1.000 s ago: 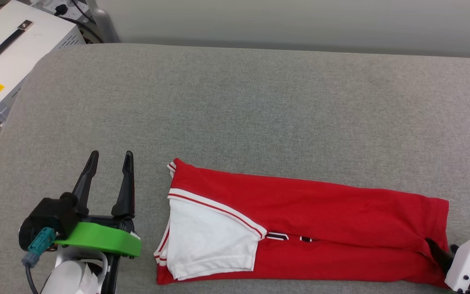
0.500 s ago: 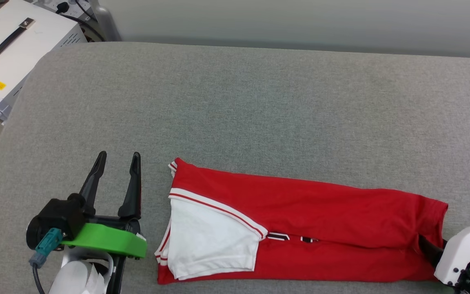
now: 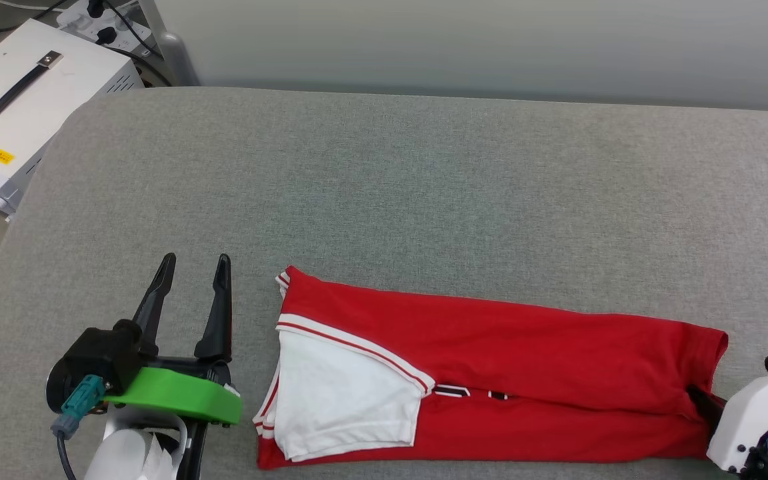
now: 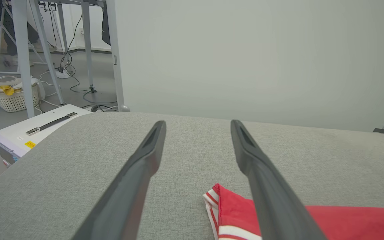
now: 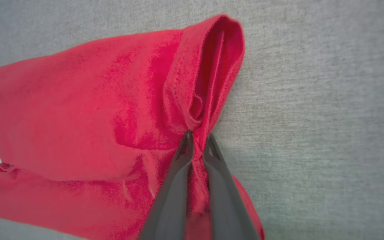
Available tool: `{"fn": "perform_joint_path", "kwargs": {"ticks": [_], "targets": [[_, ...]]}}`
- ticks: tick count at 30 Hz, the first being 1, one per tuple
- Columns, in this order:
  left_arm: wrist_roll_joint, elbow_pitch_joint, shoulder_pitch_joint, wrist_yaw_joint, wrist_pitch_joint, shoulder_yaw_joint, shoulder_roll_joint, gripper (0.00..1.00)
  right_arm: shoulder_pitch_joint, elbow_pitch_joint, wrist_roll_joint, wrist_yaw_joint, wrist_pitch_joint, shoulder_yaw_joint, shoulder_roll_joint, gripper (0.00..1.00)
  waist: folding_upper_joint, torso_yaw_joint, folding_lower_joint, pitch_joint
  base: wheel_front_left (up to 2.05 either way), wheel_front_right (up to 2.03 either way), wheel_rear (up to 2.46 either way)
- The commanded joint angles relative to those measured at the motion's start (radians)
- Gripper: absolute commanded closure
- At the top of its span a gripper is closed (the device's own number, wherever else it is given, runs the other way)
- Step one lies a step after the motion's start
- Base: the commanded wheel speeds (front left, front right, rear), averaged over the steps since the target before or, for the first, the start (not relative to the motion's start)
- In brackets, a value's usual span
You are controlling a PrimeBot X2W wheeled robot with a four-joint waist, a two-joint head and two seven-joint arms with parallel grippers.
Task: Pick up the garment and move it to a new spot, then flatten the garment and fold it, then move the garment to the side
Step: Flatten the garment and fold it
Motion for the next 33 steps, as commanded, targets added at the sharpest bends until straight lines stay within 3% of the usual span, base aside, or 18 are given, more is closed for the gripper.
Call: {"fn": "perform_joint_path", "kwargs": {"ticks": [1,12,16,26,33], "targets": [[0.013,0.003,0.014,-0.005,-0.006,-0.002,-0.003,0.00,-0.011,0.011,-0.009,-0.001,-0.009,-0.015,-0.021,1.00,0.0118,-0.004,0.0000,-0.004,0.00,0.00,0.00],[0.003,0.000,0.028,-0.005,-0.006,-0.016,0.002,0.00,-0.002,0.024,-0.072,-0.001,-0.033,-0.143,-0.111,1.00,0.0118,-0.022,0.0000,-0.029,0.00,0.00,0.00],[-0.001,0.004,0.042,-0.005,-0.006,-0.021,0.001,0.00,0.013,0.002,-0.076,-0.001,-0.022,-0.146,-0.102,1.00,0.0118,-0.027,0.0000,-0.053,0.00,0.00,0.00],[-0.008,0.005,0.074,-0.005,-0.006,-0.027,0.001,0.00,0.067,-0.218,-0.023,-0.001,0.076,-0.095,-0.035,1.00,0.0118,-0.022,0.0000,-0.109,0.00,0.00,0.00],[-0.014,0.003,0.085,-0.006,-0.006,-0.035,-0.001,0.00,0.100,-0.379,0.022,-0.001,0.185,-0.052,0.090,1.00,0.0118,0.014,0.0000,-0.123,0.00,0.00,0.00]]}}
